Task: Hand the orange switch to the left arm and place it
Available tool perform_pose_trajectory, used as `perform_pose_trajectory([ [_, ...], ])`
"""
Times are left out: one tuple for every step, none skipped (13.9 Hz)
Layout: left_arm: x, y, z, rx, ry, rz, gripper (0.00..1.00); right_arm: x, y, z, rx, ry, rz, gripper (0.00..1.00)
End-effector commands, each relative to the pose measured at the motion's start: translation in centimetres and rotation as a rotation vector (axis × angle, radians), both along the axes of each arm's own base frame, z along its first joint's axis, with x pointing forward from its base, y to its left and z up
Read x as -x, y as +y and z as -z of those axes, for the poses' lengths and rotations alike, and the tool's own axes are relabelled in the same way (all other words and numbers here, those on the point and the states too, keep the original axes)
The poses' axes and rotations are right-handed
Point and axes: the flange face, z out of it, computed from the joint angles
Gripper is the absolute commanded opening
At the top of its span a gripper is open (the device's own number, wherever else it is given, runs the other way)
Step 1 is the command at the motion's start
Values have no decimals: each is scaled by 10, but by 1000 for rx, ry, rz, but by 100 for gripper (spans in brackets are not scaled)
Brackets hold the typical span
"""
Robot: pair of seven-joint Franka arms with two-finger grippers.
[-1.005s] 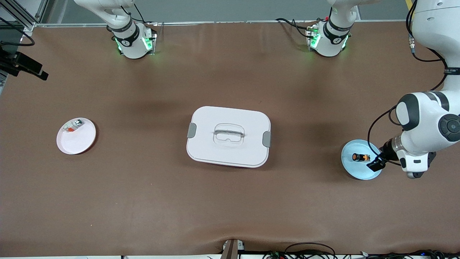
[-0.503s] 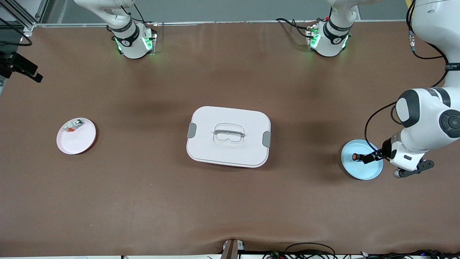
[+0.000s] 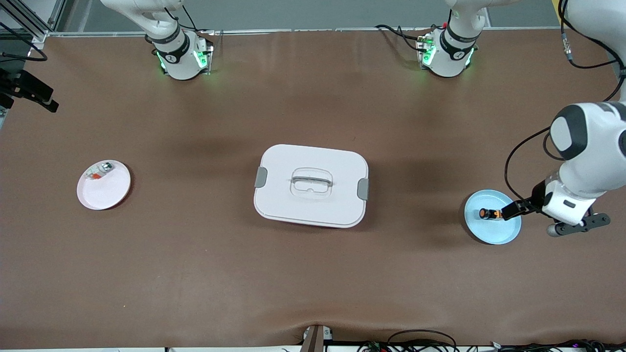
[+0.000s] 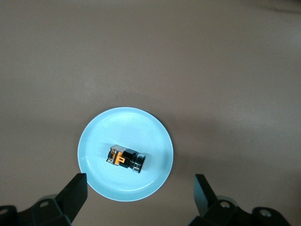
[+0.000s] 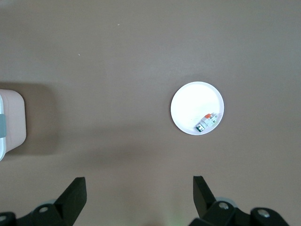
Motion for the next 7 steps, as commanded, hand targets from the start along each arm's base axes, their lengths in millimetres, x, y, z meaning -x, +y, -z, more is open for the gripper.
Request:
perform_pose_trajectory([
  [10,5,-35,-39,-30,123,100,11,2,-5,8,-14,-4,100],
  [13,8,-48,-45,-43,124,100,11,2,-6,5,-14,-4,100],
  [16,9,-59,-45,-52,118,100,11,2,-6,3,-14,-1,100],
  [21,9,-75,-51,-62,120,100,11,4,-6,-2,-15,13,100],
  [26,9,-87,-49,-58,120,100,12,4,-5,-28,-12,43,100],
  [30,9,-101,-50,-53,118,100,12,3,-5,-40,-9,52,100],
  [33,9,-111,-48,-41,119,100,12,2,-5,-42,-9,52,100],
])
